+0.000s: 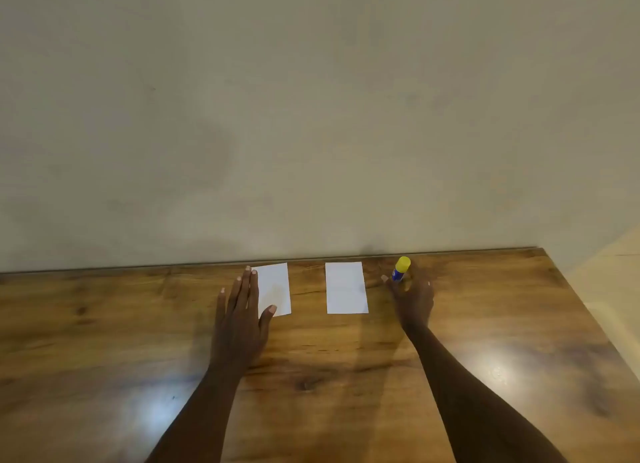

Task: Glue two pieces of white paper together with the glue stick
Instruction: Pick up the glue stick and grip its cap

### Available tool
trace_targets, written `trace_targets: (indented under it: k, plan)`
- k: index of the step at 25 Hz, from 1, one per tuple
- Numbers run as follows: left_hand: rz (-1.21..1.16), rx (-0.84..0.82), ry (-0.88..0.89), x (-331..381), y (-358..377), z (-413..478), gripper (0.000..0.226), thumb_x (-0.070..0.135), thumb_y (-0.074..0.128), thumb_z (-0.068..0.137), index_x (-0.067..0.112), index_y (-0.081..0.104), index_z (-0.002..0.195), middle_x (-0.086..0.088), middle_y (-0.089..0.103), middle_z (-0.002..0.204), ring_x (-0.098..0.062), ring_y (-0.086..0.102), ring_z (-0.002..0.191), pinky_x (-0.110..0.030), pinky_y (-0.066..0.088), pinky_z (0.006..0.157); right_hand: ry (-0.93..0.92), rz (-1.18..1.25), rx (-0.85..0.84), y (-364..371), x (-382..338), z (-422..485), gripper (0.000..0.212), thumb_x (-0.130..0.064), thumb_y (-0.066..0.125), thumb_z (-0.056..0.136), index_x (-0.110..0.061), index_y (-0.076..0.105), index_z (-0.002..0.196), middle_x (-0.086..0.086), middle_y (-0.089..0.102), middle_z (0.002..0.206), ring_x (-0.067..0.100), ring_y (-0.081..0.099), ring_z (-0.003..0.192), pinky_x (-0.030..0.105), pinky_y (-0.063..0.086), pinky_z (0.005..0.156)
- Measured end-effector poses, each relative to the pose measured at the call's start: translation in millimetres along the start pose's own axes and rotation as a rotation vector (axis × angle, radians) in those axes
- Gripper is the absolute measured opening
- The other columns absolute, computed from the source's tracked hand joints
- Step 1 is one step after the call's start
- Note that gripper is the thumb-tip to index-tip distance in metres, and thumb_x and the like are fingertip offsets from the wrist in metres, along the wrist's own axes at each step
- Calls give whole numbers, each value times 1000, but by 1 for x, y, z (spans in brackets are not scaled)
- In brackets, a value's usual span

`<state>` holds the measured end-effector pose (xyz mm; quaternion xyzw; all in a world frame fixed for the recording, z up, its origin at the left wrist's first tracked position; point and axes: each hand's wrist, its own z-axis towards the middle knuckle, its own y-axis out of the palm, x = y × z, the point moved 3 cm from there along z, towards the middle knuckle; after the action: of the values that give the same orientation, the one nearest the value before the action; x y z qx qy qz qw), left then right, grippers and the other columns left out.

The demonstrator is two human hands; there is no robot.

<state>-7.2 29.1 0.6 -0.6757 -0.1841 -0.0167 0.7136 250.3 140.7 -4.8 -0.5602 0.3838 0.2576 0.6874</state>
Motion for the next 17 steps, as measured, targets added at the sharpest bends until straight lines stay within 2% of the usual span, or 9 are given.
trace_targets:
  k: [1,2,5,8,11,14,15,17]
  plan:
    - [5,19,-5,-2,1,1,89,63,-14,77,7,14,140,-14,21,151,-30,20,140,-47,12,113,13,13,8,-1,0,2,37,-16,71,74,3,55,102,27,65,97,30,54,78,40,45,71]
    - [19,33,-2,-3,0,3,89,64,-15,77,8,14,140,-13,20,151,-30,20,140,-45,10,112,26,20,22,-2,1,4,30,-15,70,75,4,56,95,27,65,91,26,50,73,35,41,65]
    - [73,83,14,-9,0,5,91,63,-17,76,8,14,140,-13,21,152,-29,20,140,-45,11,113,13,38,7,-1,0,5,22,-15,68,77,3,59,87,22,65,82,21,49,69,30,36,60]
    - [116,80,27,-6,-19,13,94,63,-23,73,8,11,141,-13,17,153,-28,16,141,-45,12,114,-74,37,-44,-8,-20,10,16,-17,65,80,-2,59,82,18,65,74,26,52,63,30,36,58]
    - [96,147,21,6,-53,24,83,59,-12,81,6,9,141,-14,16,153,-29,16,141,-46,12,115,-149,60,-71,-17,-53,15,18,-19,62,82,-2,57,84,17,68,80,23,54,65,29,38,58]
    - [-115,227,-11,30,-100,35,67,49,17,90,4,16,140,-17,21,151,-30,18,141,-44,10,116,-254,155,-78,-30,-104,12,22,-23,62,82,-3,58,91,14,67,86,18,56,73,29,43,65]
    - [-269,255,-35,42,-118,38,63,44,31,91,4,22,138,-17,27,149,-31,23,139,-43,13,116,-299,175,-74,-34,-124,10,23,-24,62,82,-3,58,91,12,67,85,19,56,73,27,42,65]
    - [-631,323,-67,69,-154,38,53,34,50,88,3,41,130,-19,44,139,-32,40,131,-39,29,110,-409,210,-83,-42,-165,-2,22,-25,62,82,-5,59,89,10,65,80,20,56,70,26,41,62]
